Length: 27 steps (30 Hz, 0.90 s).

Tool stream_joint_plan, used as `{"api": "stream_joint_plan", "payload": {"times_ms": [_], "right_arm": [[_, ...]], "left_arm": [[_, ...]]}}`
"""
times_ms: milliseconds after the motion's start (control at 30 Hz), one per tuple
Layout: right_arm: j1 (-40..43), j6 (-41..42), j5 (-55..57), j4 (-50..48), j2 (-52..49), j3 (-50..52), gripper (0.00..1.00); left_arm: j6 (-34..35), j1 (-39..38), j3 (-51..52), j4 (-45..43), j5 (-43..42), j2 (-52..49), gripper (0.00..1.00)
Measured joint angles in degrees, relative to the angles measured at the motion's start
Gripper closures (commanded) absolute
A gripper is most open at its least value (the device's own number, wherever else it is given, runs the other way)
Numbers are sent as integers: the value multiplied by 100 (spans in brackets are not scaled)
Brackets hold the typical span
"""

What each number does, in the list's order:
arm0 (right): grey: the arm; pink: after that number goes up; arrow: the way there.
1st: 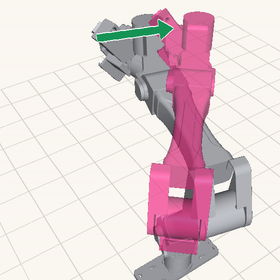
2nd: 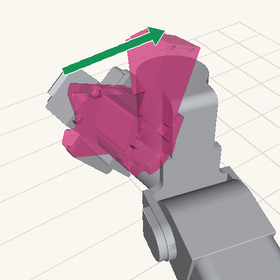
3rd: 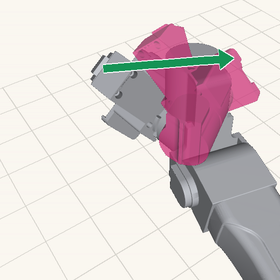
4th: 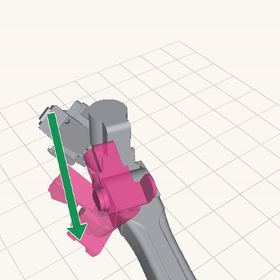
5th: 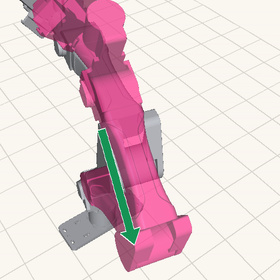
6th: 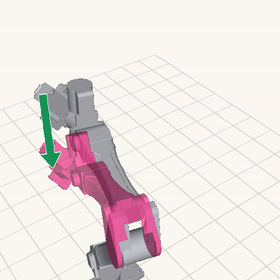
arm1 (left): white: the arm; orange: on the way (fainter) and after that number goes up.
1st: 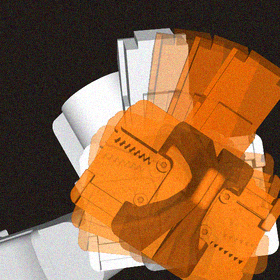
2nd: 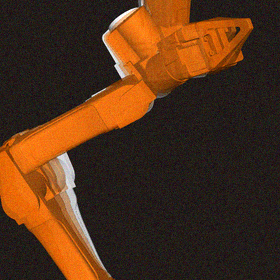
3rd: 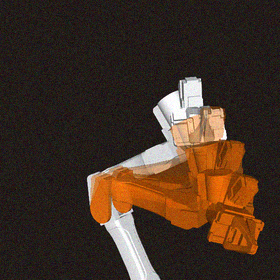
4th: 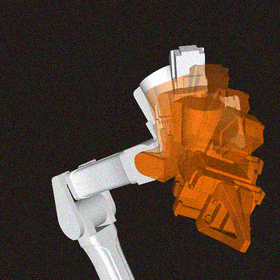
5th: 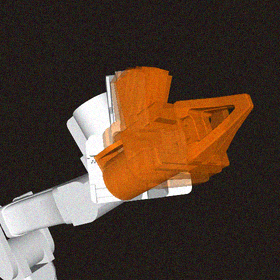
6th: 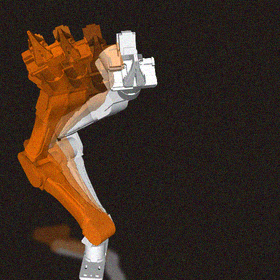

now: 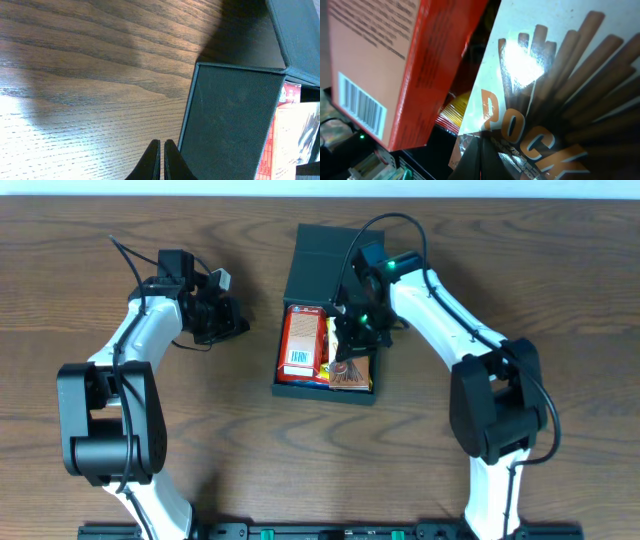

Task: Pack container
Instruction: 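Carry the Pocky pack left and lower it into the box, then open the right gripper and lift it away from the box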

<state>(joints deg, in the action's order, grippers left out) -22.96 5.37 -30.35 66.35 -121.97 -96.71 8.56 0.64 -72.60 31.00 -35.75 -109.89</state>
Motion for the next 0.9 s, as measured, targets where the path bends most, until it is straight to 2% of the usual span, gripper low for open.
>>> {"api": "stream_joint_plan", "payload": {"times_ms": [100, 233, 400, 667, 900], "right_arm": [[116, -173, -214, 28, -2, -136, 98], [319, -398, -450, 50, -2, -837, 99], [833, -599, -319, -573, 55, -1316, 99], [1893, -382, 46, -752, -44, -820, 98], [1729, -186, 83, -901, -140, -39, 99]], "left_arm": [[0, 0, 0, 0, 0, 0, 94], [4, 2, 0, -37, 0, 0, 94], [350, 2, 0, -581, -4, 0, 94], [669, 0, 0, -962, -4, 0, 94], [693, 0, 2, -70, -15, 0, 94]]}}
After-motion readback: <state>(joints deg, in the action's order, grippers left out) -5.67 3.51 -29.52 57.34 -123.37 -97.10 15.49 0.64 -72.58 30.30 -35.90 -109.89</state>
